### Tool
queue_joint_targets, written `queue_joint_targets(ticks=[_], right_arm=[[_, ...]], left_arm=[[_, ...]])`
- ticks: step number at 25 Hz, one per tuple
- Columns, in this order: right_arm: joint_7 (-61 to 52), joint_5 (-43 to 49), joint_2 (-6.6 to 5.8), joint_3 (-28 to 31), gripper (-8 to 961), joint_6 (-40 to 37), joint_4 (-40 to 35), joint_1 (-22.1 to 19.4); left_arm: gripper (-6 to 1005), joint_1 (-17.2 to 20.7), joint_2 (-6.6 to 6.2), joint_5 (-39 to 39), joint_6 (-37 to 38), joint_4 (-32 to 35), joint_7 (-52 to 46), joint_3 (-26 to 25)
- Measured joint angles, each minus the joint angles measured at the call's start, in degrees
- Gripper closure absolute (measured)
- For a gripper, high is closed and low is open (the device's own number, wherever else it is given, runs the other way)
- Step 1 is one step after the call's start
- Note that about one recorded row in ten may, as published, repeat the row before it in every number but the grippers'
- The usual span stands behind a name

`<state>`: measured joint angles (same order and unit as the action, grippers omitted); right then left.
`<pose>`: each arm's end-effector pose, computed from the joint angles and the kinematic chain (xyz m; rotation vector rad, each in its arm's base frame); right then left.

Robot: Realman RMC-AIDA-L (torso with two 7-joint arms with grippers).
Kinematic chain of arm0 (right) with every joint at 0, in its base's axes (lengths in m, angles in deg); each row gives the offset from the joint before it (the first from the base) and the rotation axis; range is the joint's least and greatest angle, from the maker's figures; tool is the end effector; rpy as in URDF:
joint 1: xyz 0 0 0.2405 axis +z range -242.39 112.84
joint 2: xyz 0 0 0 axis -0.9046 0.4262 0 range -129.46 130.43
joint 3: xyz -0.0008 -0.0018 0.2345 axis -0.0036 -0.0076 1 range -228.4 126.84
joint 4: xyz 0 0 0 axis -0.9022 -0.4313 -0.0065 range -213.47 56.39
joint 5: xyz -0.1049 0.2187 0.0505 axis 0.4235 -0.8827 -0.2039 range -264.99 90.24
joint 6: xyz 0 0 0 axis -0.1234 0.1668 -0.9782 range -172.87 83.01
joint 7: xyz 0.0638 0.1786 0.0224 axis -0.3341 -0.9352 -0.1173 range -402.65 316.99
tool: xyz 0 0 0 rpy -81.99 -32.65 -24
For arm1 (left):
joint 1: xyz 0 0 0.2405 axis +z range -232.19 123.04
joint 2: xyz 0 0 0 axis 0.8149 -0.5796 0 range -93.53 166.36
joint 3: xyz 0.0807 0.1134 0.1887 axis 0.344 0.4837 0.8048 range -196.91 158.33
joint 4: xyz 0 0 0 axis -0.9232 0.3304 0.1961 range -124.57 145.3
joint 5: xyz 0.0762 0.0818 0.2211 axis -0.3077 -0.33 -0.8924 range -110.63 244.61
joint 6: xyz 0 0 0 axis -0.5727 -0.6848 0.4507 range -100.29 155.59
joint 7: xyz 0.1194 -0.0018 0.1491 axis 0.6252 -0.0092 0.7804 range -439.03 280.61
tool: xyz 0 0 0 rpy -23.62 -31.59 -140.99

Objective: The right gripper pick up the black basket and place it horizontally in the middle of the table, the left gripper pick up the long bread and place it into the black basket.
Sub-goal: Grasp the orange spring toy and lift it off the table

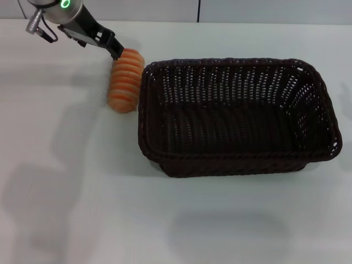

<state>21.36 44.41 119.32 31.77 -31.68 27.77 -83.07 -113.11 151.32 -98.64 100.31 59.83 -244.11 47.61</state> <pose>0.2078 0.3700 0.0961 -1.7533 0.2579 0.1284 -0.1625 0.5053 0.0056 -2.1247 -1.1111 0.4143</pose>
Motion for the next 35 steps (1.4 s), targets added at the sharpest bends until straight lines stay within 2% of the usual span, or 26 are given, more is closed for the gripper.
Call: queue_joint_targets(ticks=[3,9,13,17,18,28,35], right_arm=[[0.66,0.07,0.03,-0.67,497,0.48,-0.08,1.23],[0.76,0.07,0.07,-0.81,497,0.83,-0.44,2.22],[0.77,0.07,0.21,-0.79,497,0.75,-0.52,2.48],[0.27,0.07,0.25,-0.24,497,0.41,-0.24,2.54],[-0.04,0.07,0.25,0.09,497,0.40,-0.04,2.50],[-3.01,0.05,0.36,5.11,497,0.93,0.39,-0.04],[-3.05,0.05,0.43,5.29,497,0.94,0.43,-0.54]], left_arm=[[222,-1.23,-0.49,-0.01,-0.25,-3.27,-0.01,-0.02],[223,-1.34,-0.34,-0.04,-0.20,-4.06,0.01,0.32],[223,-2.02,0.82,-0.06,0.89,-4.65,0.01,1.32],[224,-2.06,1.45,-0.07,1.11,-4.70,0.02,2.15],[224,-2.06,2.10,-0.05,1.33,-4.59,0.02,2.88],[225,-1.32,2.67,-0.05,1.45,-3.44,0.02,3.08],[226,-1.72,3.00,-0.03,1.66,-3.41,0.02,3.10]])
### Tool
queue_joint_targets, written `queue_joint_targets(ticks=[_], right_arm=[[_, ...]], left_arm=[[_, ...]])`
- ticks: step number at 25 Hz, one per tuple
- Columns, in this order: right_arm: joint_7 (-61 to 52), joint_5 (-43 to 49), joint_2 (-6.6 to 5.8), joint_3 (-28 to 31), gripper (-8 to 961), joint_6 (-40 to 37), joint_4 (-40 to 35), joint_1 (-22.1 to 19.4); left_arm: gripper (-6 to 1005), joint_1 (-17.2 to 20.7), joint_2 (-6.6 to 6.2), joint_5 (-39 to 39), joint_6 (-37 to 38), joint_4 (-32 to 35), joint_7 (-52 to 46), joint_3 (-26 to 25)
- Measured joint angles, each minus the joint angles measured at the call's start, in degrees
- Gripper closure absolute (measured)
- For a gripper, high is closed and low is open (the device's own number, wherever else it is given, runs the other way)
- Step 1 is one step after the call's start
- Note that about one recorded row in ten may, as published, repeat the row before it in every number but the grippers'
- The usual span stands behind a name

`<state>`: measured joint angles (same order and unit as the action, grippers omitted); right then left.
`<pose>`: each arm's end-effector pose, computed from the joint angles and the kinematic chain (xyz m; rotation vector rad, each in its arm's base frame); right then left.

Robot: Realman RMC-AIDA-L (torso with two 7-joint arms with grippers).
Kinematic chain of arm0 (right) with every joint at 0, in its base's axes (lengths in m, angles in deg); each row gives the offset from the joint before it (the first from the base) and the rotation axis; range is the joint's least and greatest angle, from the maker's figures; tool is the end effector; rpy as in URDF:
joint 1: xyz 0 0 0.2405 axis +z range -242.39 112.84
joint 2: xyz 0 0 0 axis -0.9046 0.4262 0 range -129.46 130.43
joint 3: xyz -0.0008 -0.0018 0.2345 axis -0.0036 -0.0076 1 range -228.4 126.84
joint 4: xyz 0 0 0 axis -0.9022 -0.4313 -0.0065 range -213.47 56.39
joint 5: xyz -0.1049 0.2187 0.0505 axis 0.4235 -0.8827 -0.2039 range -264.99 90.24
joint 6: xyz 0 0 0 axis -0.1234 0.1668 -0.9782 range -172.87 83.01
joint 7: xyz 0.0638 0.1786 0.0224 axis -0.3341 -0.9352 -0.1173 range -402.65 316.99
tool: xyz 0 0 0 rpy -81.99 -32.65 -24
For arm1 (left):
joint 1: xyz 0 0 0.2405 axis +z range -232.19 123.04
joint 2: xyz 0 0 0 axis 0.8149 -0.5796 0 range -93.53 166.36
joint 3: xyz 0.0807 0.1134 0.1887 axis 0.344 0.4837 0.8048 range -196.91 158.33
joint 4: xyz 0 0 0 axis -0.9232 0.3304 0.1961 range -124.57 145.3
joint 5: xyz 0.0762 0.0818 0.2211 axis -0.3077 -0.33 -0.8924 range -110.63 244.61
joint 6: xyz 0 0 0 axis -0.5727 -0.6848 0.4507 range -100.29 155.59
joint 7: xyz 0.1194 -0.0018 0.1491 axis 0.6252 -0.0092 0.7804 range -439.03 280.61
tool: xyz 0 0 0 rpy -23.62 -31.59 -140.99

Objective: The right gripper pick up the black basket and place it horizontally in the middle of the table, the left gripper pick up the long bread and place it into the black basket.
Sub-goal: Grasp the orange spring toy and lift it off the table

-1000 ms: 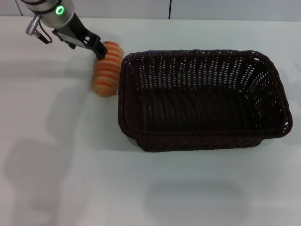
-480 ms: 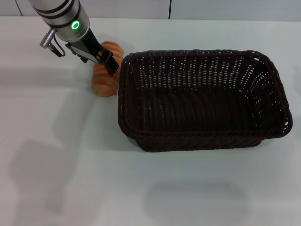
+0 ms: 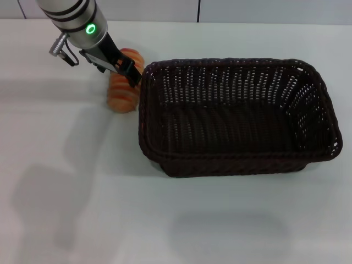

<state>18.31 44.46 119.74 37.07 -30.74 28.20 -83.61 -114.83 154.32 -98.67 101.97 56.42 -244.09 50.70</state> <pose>0.2281 0.3680 0.1279 -1.6724 0.3261 0.1214 -0.1590 0.4837 -0.0365 -2.2085 -1.1094 0.5327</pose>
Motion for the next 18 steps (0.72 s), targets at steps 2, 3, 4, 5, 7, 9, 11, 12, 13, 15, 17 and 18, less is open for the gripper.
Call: queue_joint_targets(ticks=[2,3,4,5,7,9,11,12,13,15,17,18], right_arm=[[-0.01,0.00,0.00,-0.01,497,0.00,0.01,0.09],[0.03,0.00,0.00,-0.18,497,0.00,0.01,0.36],[0.03,0.00,0.00,-0.18,497,0.00,0.01,0.36],[0.07,0.00,0.00,-0.28,497,0.00,0.00,0.50],[0.27,0.07,-0.04,-0.52,497,0.00,-0.05,0.85],[0.28,0.66,-0.05,-0.70,497,0.00,-0.08,1.29],[0.07,1.30,-0.06,-0.80,497,0.00,-0.13,1.79],[0.02,1.40,-0.07,-0.82,497,0.05,-0.16,1.98],[0.00,1.43,-0.08,-0.83,497,0.39,-0.21,2.38],[0.00,1.45,-0.08,-0.84,497,0.57,-0.24,2.59],[-0.01,1.48,-0.08,-0.84,497,0.97,-0.28,3.11],[-0.01,1.51,-0.08,-0.84,497,1.29,-0.30,3.48]], left_arm=[[226,-0.07,0.12,0.02,0.15,0.00,0.00,0.23],[226,-0.08,0.26,0.05,0.20,-0.02,0.00,0.47],[226,-0.08,0.26,0.05,0.20,-0.02,0.00,0.47],[226,-0.07,0.32,0.07,0.16,-0.10,0.00,0.52],[226,0.07,0.43,0.09,-0.07,-0.28,0.00,0.54],[227,0.35,0.48,0.10,-0.51,-0.49,0.00,0.55],[227,0.58,0.49,0.11,-0.86,-0.63,0.00,0.56],[227,0.67,0.48,0.11,-0.97,-0.68,0.00,0.57],[227,0.71,0.49,0.11,-1.01,-0.68,0.00,0.62],[227,0.78,0.51,0.11,-1.17,-0.70,0.00,0.90],[227,0.78,0.57,0.13,-1.36,-0.71,0.00,1.32],[227,0.78,0.58,0.16,-1.38,-0.72,0.00,1.40]])
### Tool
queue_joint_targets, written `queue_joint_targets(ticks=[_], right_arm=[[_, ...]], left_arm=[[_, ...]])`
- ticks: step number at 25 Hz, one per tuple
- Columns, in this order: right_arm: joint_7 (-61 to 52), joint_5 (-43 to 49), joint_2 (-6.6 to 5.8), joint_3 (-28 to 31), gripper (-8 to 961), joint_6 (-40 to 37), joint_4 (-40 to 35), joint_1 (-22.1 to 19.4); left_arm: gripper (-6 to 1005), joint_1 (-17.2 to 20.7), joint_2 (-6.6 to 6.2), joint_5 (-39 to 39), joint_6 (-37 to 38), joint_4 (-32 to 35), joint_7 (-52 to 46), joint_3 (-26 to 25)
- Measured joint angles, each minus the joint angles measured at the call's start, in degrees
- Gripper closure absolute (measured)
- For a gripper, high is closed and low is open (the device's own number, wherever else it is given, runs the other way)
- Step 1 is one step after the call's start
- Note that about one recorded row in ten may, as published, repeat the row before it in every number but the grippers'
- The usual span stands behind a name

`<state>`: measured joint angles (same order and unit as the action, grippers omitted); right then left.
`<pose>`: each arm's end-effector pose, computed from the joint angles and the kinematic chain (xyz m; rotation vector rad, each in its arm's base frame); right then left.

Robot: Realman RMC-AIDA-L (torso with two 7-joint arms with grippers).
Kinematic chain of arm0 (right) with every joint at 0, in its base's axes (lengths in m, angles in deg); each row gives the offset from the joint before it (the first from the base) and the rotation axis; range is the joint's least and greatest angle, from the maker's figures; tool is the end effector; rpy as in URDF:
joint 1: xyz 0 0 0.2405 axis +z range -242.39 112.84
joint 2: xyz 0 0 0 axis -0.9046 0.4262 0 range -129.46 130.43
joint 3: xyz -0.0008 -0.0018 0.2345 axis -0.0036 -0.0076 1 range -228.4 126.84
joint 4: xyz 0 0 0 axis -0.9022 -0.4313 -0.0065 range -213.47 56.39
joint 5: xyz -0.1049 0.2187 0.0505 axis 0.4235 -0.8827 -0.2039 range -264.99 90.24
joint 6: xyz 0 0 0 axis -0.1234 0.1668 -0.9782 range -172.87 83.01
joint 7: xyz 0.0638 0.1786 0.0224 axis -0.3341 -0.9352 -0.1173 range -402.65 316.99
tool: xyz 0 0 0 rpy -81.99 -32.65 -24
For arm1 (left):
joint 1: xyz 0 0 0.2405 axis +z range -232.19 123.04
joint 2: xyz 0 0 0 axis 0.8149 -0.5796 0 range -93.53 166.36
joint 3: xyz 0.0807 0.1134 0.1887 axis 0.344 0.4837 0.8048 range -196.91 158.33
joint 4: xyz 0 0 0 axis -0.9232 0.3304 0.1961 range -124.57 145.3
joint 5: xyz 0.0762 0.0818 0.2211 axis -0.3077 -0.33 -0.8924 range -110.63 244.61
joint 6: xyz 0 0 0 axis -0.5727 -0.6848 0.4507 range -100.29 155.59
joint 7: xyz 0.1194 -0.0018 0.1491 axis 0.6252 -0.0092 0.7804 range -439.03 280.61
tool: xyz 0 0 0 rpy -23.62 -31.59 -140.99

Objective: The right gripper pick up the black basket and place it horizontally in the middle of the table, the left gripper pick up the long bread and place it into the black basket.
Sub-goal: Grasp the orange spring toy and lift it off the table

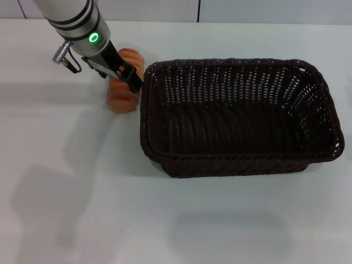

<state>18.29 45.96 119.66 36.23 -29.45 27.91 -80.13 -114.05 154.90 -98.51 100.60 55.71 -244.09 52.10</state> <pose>0.2065 0.3804 0.1178 -1.7193 0.2672 0.1391 -0.1652 0.4802 -0.0455 -2.2144 -1.1011 0.5459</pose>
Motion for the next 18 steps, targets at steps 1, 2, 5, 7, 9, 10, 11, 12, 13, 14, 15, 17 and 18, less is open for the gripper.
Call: queue_joint_targets(ticks=[1,2,5,7,9,10,11,12,13,14,15,17,18], right_arm=[[0.00,0.00,0.00,0.00,497,0.00,0.00,0.00],[-0.01,0.03,0.00,0.00,497,0.13,-0.01,0.13],[-0.02,0.12,0.00,-0.19,497,0.25,-0.02,0.33],[-0.03,0.13,0.00,-0.36,497,0.25,-0.03,0.43],[-0.03,0.13,0.00,-0.61,497,0.26,-0.05,0.65],[-0.04,0.14,0.00,-0.68,497,0.26,-0.07,0.78],[-0.04,0.15,0.00,-0.75,497,0.28,-0.10,0.89],[-0.04,0.16,0.00,-0.77,497,0.32,-0.11,0.98],[-0.04,0.17,0.00,-0.79,497,0.49,-0.11,1.11],[-0.04,0.17,0.00,-0.79,497,0.49,-0.11,1.11],[-0.04,0.17,0.00,-0.79,497,0.75,-0.05,1.39],[-0.04,0.18,0.00,-0.79,497,0.83,-0.05,1.55],[-0.04,0.17,0.00,-0.79,497,0.86,-0.05,1.69]], left_arm=[[228,-0.02,0.01,0.02,-0.04,0.00,0.00,0.09],[228,-0.02,0.01,0.02,-0.04,0.00,0.00,0.09],[228,-0.04,0.09,0.20,-0.43,-0.02,0.00,0.71],[228,0.02,0.09,0.21,-0.57,-0.13,0.00,0.75],[228,0.07,0.08,0.21,-0.89,-0.41,0.00,0.77],[229,0.10,0.06,0.19,-1.10,-0.61,0.00,0.76],[229,0.15,0.04,0.11,-1.30,-0.76,0.00,0.76],[229,0.17,0.04,0.08,-1.33,-0.77,0.00,0.77],[229,0.21,0.03,0.04,-1.38,-0.78,0.00,0.76],[229,0.23,0.03,0.03,-1.41,-0.79,0.00,0.76],[229,0.28,0.03,0.02,-1.45,-0.79,0.03,0.76],[229,0.43,0.01,0.03,-1.57,-0.87,0.16,0.76],[229,0.47,0.00,0.05,-1.63,-0.97,0.23,0.76]])
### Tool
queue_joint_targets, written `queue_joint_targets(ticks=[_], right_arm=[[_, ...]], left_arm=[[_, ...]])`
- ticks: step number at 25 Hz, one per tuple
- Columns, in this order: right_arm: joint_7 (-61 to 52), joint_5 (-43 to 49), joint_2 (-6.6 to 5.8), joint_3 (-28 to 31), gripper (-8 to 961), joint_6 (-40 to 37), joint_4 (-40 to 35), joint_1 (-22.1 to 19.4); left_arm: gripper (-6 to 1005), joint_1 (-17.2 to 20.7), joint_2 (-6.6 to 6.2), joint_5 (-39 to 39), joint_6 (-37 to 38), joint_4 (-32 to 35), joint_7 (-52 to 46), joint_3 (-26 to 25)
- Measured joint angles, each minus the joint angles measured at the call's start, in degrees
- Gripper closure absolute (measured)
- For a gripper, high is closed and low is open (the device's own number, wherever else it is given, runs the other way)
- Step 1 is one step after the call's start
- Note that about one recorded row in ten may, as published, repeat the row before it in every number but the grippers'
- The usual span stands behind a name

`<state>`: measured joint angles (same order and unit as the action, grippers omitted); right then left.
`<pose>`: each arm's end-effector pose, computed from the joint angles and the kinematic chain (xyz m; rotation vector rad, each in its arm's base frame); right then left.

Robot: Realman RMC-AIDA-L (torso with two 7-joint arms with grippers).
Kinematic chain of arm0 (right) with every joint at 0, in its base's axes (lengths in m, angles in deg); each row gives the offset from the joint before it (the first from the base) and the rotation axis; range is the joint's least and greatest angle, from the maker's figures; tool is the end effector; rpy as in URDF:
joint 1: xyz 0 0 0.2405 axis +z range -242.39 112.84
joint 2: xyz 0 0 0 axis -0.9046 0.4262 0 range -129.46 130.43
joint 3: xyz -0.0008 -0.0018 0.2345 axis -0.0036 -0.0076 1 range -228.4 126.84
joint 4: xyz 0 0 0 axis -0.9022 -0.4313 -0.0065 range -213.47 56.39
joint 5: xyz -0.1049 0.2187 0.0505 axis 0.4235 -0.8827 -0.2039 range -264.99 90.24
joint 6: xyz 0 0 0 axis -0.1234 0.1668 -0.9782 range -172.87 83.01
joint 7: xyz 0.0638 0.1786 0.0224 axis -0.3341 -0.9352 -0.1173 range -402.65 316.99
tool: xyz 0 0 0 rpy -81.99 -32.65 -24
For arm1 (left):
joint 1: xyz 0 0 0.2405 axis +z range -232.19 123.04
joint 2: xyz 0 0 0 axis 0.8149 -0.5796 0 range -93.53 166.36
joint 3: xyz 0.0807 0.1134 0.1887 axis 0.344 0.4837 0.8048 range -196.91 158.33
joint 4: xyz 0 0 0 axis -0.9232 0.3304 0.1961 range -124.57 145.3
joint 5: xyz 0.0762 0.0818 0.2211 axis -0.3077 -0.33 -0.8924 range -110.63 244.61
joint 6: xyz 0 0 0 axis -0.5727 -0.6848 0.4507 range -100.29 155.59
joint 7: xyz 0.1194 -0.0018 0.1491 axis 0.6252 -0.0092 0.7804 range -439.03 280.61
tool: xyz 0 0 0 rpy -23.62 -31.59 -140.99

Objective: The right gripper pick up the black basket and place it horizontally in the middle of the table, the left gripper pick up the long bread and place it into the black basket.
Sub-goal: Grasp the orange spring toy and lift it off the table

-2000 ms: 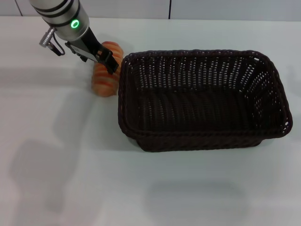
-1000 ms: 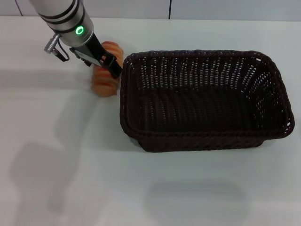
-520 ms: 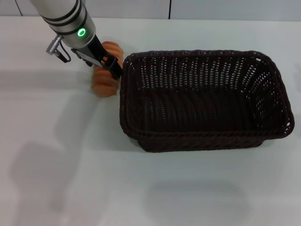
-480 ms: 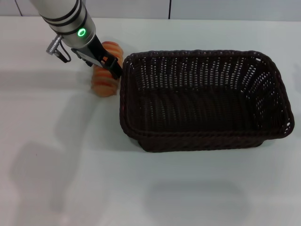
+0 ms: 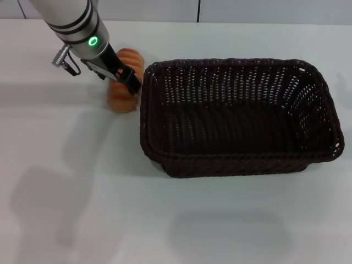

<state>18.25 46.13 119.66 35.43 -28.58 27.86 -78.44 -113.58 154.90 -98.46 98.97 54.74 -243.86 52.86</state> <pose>0.1934 0.3856 0.1097 -1.7506 0.2437 0.1599 -0.1717 0.4807 -0.0486 -2.2109 -1.0905 0.5493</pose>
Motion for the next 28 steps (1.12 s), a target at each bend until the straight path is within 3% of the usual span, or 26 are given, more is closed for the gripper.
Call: queue_joint_targets(ticks=[28], right_arm=[[-1.46,1.35,0.22,0.40,498,0.14,0.22,1.01]], left_arm=[[233,1.27,-0.34,0.74,-3.26,-1.84,1.02,1.30]])
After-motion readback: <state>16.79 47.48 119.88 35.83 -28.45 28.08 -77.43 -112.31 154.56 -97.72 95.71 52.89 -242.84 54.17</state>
